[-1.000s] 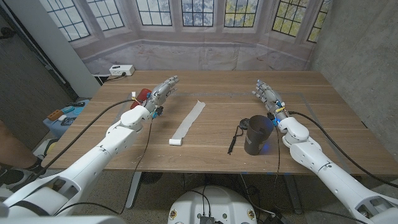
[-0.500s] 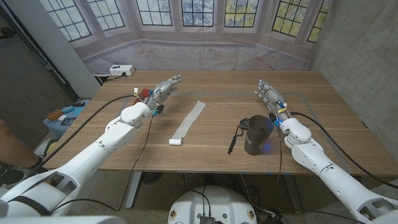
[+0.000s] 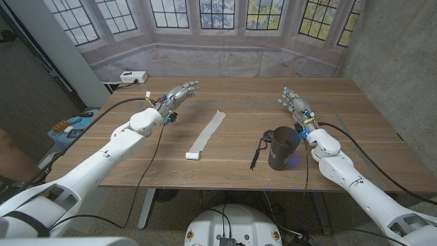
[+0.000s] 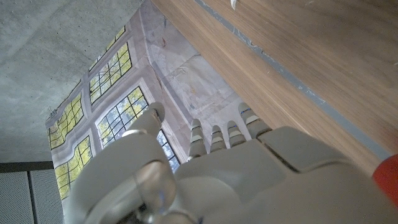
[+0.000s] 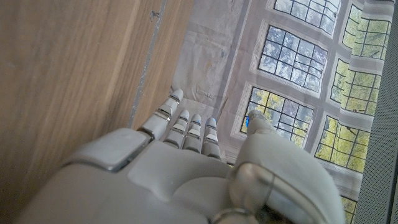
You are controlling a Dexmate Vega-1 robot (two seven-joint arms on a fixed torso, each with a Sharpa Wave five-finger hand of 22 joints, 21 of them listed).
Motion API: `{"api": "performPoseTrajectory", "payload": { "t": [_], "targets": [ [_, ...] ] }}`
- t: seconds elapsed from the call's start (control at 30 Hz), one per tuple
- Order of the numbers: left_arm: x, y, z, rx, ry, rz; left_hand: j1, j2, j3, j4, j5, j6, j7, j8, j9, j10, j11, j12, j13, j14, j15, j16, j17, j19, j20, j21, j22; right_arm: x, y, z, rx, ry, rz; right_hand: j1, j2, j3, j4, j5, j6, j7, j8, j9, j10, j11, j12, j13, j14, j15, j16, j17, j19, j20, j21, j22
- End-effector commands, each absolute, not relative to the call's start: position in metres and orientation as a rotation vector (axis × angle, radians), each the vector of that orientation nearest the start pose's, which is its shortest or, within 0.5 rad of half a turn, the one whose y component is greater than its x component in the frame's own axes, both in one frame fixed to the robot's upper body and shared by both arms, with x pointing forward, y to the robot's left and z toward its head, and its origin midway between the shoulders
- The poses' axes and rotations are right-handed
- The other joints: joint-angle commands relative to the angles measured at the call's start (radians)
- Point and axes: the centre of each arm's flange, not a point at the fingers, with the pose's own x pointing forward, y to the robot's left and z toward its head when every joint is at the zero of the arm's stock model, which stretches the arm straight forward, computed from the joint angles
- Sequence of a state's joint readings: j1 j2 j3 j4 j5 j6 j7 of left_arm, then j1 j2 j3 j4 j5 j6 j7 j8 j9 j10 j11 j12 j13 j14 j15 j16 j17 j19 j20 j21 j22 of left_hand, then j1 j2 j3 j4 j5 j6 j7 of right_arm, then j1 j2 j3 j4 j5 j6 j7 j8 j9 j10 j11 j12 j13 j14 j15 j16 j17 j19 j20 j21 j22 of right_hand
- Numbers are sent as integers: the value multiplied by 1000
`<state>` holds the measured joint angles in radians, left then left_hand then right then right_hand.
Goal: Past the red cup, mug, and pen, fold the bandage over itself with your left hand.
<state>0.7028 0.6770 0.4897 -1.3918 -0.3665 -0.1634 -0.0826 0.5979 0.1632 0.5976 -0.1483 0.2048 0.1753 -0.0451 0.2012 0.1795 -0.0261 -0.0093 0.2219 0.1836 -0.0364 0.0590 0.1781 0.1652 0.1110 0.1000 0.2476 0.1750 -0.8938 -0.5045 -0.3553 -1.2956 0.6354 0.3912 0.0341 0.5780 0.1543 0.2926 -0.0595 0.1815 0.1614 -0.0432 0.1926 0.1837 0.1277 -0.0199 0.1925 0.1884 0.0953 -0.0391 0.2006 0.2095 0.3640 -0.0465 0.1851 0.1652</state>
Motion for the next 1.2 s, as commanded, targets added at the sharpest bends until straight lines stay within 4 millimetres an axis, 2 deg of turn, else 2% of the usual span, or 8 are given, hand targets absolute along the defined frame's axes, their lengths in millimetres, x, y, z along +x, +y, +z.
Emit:
{"api": "performPoseTrajectory", "payload": {
  "t": [0.03, 0.23, 0.27, 0.4, 0.83, 1.2],
  "targets": [
    [655, 278, 55, 613, -612, -288, 23, -5, 1, -15, 7, 32, 1, 10, 2, 22, -3, 6, 4, 36, 1, 13, 4, 28, -1, 0, 1, 646, -297, -45, 54, -653, 193, 8, 5, 1, -6, 7, 9, 3, 4, 4, 9, 5, 4, 5, 8, -34, 7, -1, 12, -61, 6, 2],
    [658, 270, 66, 708, -607, -324, 39, -11, -3, -22, 9, 71, -7, 15, 2, 49, -8, 11, 4, 63, -7, 15, 4, 43, -1, -2, 2, 646, -301, -46, 61, -653, 184, 8, 5, 1, -9, 7, 11, 3, 4, 4, 9, 5, 4, 5, 10, -35, 9, -1, 15, -61, 6, 2],
    [659, 269, 67, 721, -607, -328, 44, -14, -5, -24, 9, 86, -18, 17, 2, 54, -11, 11, 4, 70, -9, 16, 4, 47, -1, -3, 2, 647, -301, -47, 62, -654, 183, 8, 5, 1, -9, 7, 12, 3, 4, 4, 9, 5, 4, 5, 10, -35, 9, -1, 15, -61, 6, 2],
    [661, 265, 70, 769, -603, -341, 57, -20, -8, -28, 9, 121, -32, 22, 2, 66, -16, 12, 4, 79, -16, 14, 5, 59, -3, -4, 2, 647, -303, -48, 65, -653, 181, 8, 6, 2, -11, 7, 12, 4, 4, 4, 11, 6, 5, 6, 11, -36, 10, -1, 16, -62, 7, 2],
    [661, 255, 82, 960, -572, -335, 93, -39, -14, -34, 13, 181, -41, 25, 2, 91, -35, 12, 5, 108, -28, 14, 5, 89, -19, -5, 3, 650, -308, -50, 71, -651, 178, 9, 7, 3, -17, 8, 19, 9, 6, 4, 9, 10, 4, 6, 13, -35, 11, -2, 18, -62, 7, 2],
    [663, 256, 98, 1086, -525, -337, 102, -59, -28, -30, 10, 194, -46, 17, 1, 83, -43, 4, 5, 94, -26, 5, 6, 87, -18, -13, 3, 653, -311, -51, 75, -648, 184, 10, 7, 4, -22, 9, 22, 11, 6, 4, 10, 13, 4, 6, 14, -35, 12, -2, 21, -60, 7, 2]
  ]
}}
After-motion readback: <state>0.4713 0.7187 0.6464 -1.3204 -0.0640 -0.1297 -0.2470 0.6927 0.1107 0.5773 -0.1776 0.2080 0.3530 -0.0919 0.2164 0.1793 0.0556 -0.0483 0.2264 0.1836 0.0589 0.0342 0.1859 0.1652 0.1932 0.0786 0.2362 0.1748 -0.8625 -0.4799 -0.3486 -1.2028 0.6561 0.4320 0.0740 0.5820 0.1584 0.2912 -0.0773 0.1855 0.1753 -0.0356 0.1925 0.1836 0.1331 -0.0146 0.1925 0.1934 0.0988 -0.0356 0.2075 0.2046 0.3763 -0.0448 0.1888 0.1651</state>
